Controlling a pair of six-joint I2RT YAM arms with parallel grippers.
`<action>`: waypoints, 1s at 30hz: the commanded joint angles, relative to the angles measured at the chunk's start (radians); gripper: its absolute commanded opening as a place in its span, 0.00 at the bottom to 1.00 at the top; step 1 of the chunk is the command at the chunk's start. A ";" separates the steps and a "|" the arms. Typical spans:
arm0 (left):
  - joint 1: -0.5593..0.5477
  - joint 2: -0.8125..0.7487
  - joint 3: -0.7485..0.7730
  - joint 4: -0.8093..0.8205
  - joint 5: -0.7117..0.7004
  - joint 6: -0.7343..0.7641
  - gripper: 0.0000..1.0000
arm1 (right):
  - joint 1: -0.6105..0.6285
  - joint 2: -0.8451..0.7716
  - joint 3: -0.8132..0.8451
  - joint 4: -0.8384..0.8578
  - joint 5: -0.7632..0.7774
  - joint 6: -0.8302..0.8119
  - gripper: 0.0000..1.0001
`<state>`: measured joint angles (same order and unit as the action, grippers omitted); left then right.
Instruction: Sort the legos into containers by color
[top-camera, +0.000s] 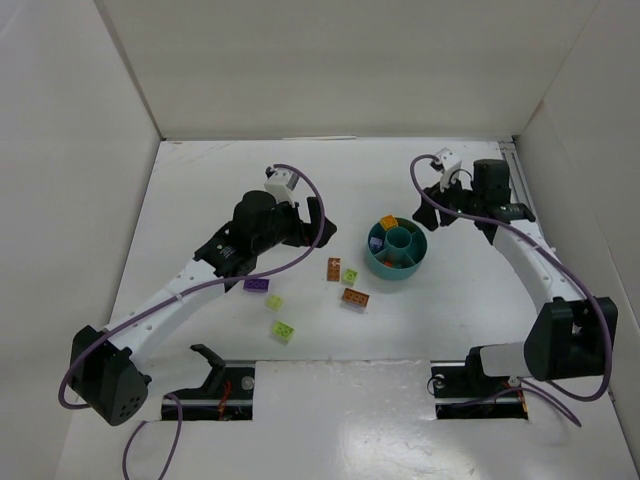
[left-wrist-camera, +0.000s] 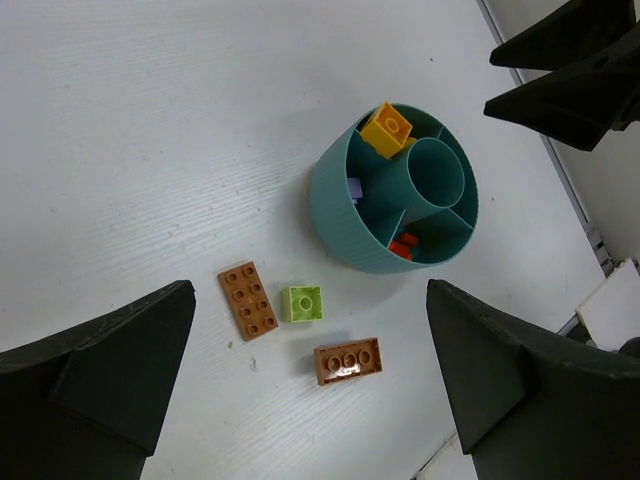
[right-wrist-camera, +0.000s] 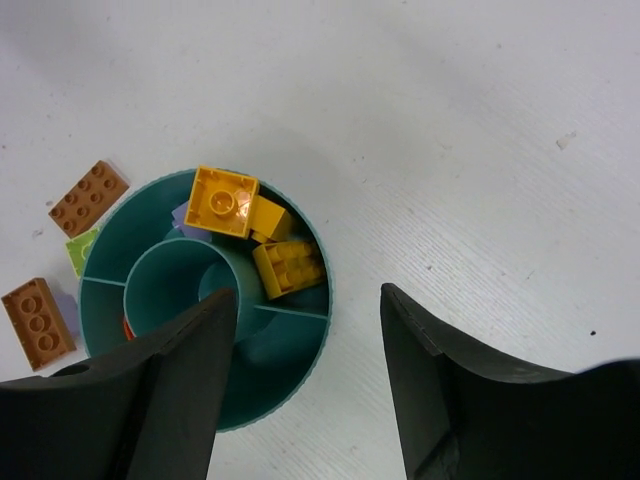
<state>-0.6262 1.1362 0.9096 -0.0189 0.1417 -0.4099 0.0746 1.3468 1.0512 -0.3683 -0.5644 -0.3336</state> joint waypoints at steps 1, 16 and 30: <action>0.005 -0.007 0.014 0.013 0.016 -0.012 1.00 | 0.052 -0.018 0.058 -0.018 0.059 -0.001 0.65; 0.005 -0.104 -0.071 -0.002 -0.007 -0.055 1.00 | 0.301 0.225 0.253 0.040 0.230 0.087 0.60; 0.005 -0.124 -0.089 -0.030 -0.062 -0.055 1.00 | 0.321 0.256 0.219 0.019 0.368 0.117 0.53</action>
<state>-0.6262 1.0367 0.8261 -0.0616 0.0956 -0.4553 0.3862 1.6440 1.2629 -0.3679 -0.2321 -0.2310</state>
